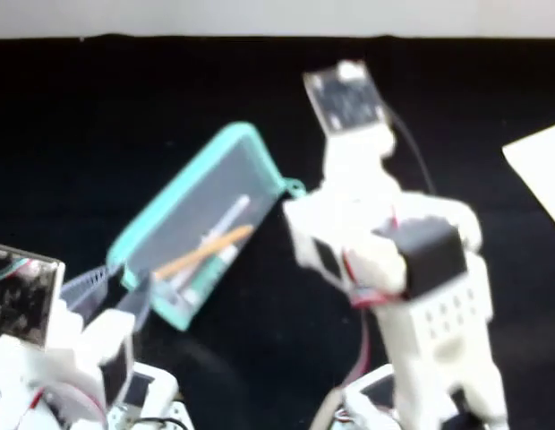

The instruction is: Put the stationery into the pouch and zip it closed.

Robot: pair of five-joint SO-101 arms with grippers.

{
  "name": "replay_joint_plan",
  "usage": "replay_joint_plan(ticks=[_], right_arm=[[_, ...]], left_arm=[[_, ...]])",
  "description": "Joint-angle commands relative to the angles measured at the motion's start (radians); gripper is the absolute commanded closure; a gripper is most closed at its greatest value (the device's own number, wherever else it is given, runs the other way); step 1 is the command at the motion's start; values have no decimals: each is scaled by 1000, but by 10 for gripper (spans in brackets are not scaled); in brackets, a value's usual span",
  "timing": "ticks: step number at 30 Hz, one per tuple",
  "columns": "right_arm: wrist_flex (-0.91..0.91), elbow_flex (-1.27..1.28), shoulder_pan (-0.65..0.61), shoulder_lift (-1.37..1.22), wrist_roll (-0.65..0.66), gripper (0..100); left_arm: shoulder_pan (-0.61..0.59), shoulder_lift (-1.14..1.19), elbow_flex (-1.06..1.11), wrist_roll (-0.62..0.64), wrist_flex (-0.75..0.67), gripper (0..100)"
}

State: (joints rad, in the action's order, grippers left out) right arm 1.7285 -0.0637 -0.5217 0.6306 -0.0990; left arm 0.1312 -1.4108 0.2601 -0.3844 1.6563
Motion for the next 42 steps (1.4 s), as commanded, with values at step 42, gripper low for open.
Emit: replay_joint_plan(ticks=[42], right_arm=[[-644,1863,536,1198,-6,981]], left_arm=[[-840,-406,1399,6,-439,992]])
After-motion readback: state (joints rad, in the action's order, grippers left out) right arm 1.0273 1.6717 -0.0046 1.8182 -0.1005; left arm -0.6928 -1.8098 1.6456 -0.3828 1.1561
